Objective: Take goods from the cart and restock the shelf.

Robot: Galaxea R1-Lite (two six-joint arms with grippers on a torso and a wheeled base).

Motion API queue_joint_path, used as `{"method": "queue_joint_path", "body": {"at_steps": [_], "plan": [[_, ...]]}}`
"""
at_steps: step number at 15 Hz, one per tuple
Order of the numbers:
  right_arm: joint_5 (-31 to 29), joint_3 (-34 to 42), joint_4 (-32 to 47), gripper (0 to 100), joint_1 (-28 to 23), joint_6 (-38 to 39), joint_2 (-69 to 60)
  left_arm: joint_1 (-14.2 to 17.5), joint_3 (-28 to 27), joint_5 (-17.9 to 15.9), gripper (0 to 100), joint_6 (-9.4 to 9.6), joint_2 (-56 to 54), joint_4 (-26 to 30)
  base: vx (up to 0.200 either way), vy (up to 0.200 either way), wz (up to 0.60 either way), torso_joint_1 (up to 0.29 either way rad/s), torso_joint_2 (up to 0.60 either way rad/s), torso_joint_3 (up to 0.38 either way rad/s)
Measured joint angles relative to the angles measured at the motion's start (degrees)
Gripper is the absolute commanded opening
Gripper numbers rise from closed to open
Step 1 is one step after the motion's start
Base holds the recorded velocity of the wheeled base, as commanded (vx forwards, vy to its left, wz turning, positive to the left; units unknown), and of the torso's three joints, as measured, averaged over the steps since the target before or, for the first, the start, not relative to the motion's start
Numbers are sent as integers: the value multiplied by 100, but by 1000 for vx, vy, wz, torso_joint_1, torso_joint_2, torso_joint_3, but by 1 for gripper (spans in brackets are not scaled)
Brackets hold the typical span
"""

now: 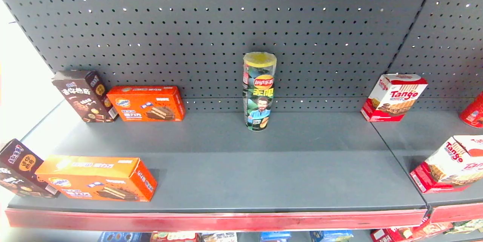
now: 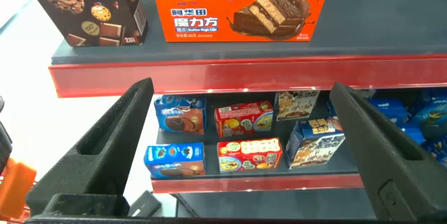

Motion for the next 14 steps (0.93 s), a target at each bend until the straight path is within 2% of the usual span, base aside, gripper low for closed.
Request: {"method": "queue_joint_path", "body": {"at_steps": [7,14], "plan": [[0,0,0,100,2,-18,0,0,0,-2,100,0,0,5,0,0,0,0,0,0],[-41,0,-2,100,-2,-18,0,-1,0,-2,100,0,0,12,0,0,600,3,3,-1]]}}
